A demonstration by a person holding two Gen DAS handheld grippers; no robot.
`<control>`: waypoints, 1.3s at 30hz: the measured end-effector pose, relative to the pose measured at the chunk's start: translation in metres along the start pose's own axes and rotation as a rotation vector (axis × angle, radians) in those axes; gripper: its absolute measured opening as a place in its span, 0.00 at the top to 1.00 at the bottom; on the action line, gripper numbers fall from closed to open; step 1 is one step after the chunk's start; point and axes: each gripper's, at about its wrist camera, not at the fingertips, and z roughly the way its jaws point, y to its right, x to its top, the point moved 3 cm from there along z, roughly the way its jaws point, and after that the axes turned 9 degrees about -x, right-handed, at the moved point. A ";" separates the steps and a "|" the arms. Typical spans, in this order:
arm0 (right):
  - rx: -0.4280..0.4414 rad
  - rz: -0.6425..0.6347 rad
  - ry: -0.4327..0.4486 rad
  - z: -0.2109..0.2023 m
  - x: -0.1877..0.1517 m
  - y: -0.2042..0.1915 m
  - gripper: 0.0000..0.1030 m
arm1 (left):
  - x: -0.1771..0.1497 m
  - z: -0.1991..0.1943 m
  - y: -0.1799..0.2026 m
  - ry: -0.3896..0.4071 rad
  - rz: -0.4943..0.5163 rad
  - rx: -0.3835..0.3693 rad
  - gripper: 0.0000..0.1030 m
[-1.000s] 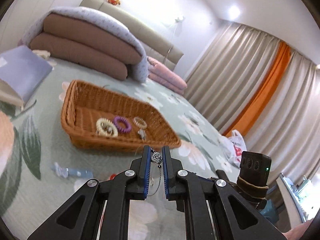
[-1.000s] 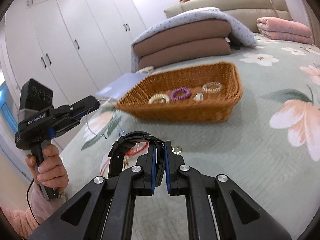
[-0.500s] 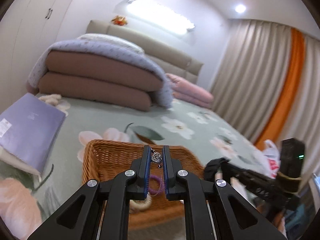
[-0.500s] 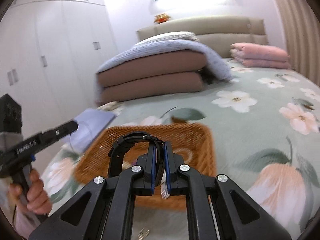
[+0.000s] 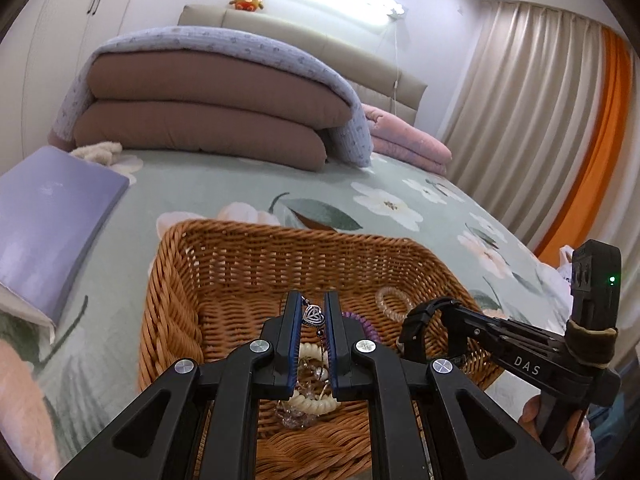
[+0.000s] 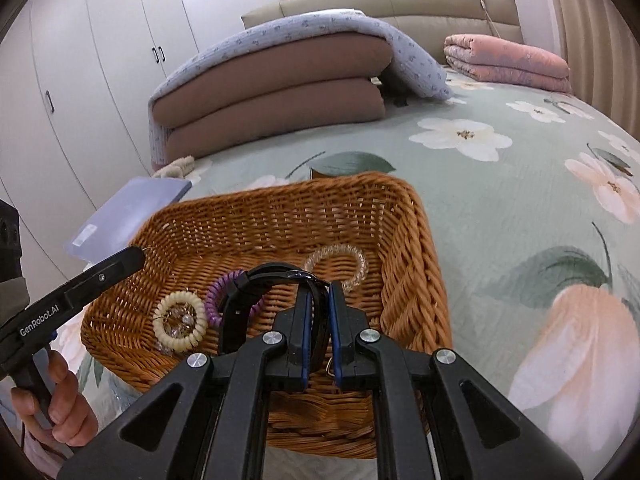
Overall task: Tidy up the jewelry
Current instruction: 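Carry the crystal strand and black watch into the basket and open both grippers, then grasp the red cord with the left gripper while the right gripper grasps the gold clasp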
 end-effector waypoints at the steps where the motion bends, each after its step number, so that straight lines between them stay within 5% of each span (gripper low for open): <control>1: -0.009 -0.007 -0.003 0.002 -0.001 -0.001 0.89 | -0.001 0.001 -0.003 -0.004 -0.009 -0.001 0.89; 12: 0.012 0.034 0.068 -0.014 0.003 0.005 0.73 | -0.005 0.006 -0.021 -0.040 -0.062 0.017 0.85; 14: 0.020 0.042 0.088 -0.018 0.005 0.006 0.73 | -0.005 0.002 -0.021 -0.028 -0.060 0.023 0.78; 16: 0.026 0.047 0.106 -0.023 0.006 0.007 0.73 | -0.004 -0.007 -0.022 -0.003 -0.070 0.025 0.48; 17: 0.027 0.048 0.112 -0.024 0.007 0.006 0.73 | -0.003 -0.014 -0.023 0.028 -0.081 0.014 0.45; 27: 0.037 0.044 0.147 -0.032 0.006 0.003 0.73 | 0.001 -0.048 -0.035 0.126 -0.150 -0.033 0.44; 33: 0.021 0.007 0.223 -0.055 0.000 -0.005 0.73 | 0.000 -0.066 -0.018 0.156 -0.106 -0.036 0.44; 38: 0.026 -0.054 0.229 -0.092 -0.030 -0.016 0.72 | -0.018 -0.095 -0.001 0.142 -0.077 -0.055 0.44; 39: 0.038 -0.059 0.226 -0.097 -0.039 -0.017 0.65 | -0.025 -0.104 0.002 0.139 -0.065 -0.051 0.44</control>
